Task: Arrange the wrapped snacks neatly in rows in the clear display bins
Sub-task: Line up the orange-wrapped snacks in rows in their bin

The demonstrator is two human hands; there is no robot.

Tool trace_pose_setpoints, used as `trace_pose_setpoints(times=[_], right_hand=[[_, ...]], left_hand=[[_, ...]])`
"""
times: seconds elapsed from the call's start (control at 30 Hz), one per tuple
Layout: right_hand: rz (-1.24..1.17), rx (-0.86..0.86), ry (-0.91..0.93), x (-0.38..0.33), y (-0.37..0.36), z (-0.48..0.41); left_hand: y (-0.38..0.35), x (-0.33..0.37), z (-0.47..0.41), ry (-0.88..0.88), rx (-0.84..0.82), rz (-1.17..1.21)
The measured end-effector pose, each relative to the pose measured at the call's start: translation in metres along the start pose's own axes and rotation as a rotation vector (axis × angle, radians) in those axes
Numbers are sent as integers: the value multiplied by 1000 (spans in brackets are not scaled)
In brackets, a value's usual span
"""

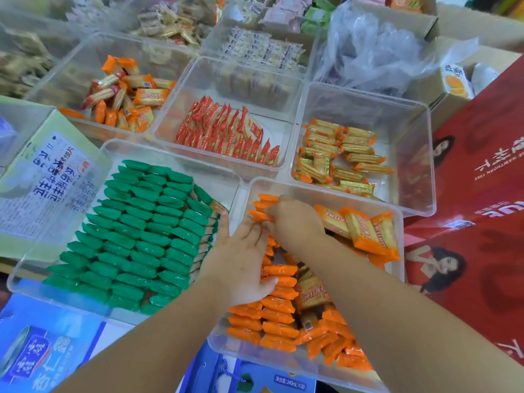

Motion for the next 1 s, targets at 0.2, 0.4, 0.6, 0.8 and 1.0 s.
trace_pose_setpoints(times=[0.2,0.4,0.6,0.8,1.0], right_hand=[[-66,0,17,3,-5,10],[-212,-22,-174,27,4,2],[-170,-73,-266,27,3,-3],[-22,-74,-252,25,-5,-3],[136,17,-48,15,-3,-1]], left_hand=[[4,0,0,9,26,25],[1,-1,0,18,22,23],[-6,-1,0,5,-8,-10],[-8,0,-1,8,-34,-20],[-8,0,0,1,-49,-37]])
Point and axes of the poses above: each hand's wrist, its own z-axis away from the middle knuckle, its own y-axis out of the back of the hand, x = y × z, the point moved 8 cm from there along -z, towards the middle knuckle, and after that the axes turned 10 degrees about x, right-handed, at the moved point
